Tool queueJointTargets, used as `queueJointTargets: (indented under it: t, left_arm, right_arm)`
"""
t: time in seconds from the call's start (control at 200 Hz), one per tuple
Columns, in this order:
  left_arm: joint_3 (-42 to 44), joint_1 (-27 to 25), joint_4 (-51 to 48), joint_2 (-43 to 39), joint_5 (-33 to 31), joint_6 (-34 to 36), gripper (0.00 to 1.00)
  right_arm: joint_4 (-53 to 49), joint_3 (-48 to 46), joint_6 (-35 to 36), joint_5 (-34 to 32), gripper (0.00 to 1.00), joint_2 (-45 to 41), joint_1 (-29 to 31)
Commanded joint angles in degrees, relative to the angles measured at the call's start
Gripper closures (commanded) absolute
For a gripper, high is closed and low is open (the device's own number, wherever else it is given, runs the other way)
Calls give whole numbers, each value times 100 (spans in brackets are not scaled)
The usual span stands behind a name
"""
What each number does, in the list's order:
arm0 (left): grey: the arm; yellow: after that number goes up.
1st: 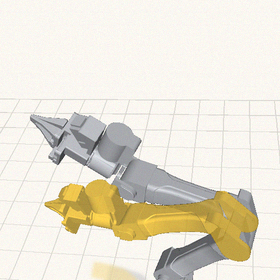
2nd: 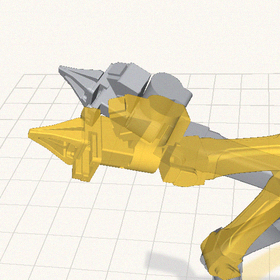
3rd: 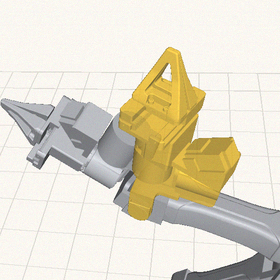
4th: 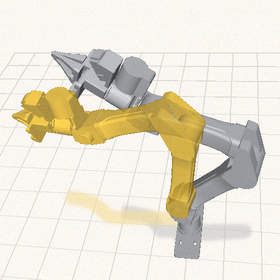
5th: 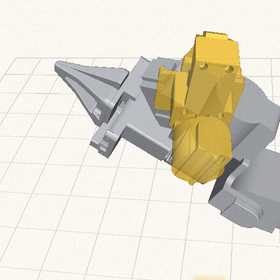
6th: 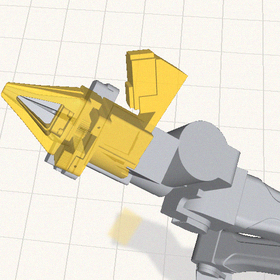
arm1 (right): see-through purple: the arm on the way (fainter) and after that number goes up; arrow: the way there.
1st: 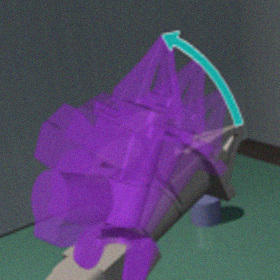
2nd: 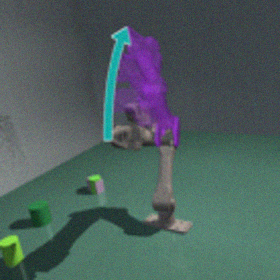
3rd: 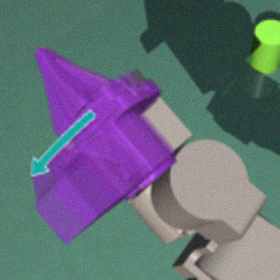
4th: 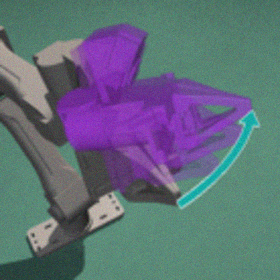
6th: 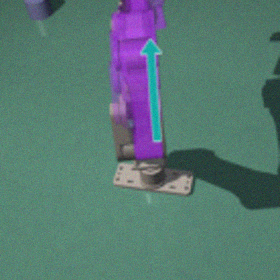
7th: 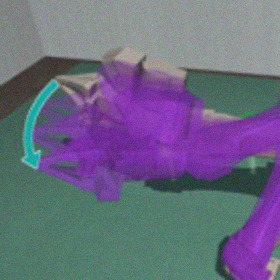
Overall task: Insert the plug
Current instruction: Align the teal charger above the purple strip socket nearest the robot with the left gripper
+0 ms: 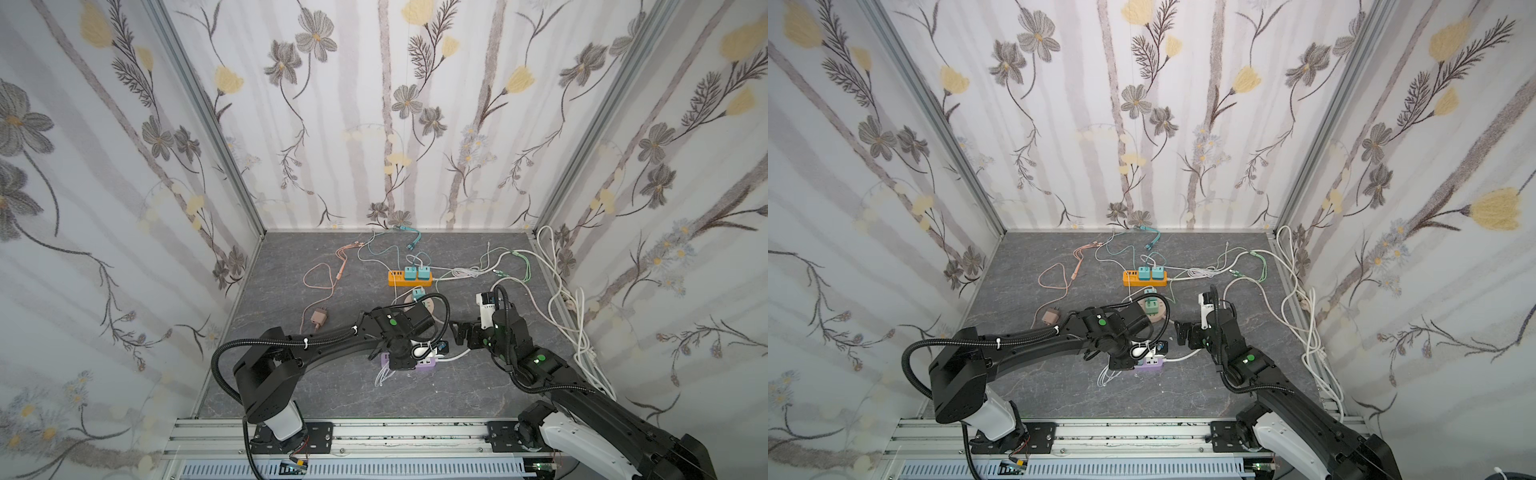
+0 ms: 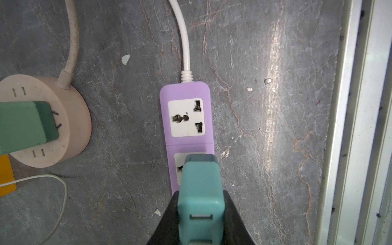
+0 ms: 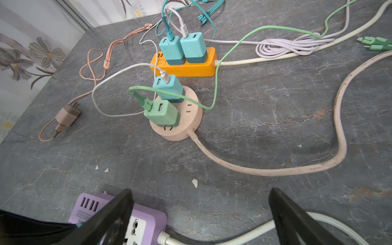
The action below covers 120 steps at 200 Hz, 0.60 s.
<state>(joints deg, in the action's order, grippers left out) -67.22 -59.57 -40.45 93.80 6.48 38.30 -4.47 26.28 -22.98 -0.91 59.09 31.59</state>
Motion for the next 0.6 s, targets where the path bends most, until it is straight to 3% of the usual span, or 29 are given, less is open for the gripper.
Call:
queueJointTargets:
  t: [0.0,0.3,0.595]
  left_arm:
    - [28,7,116,24,86,9,100]
    - [55,34,63,155,109,95,100]
    - [-403,83,-948,257,-114,378,100]
  right_arm:
    - [279,114,162,508,1,145,5]
    - [258,397,305,758,1,515,7]
    - [241,426,312,735,1,569,13]
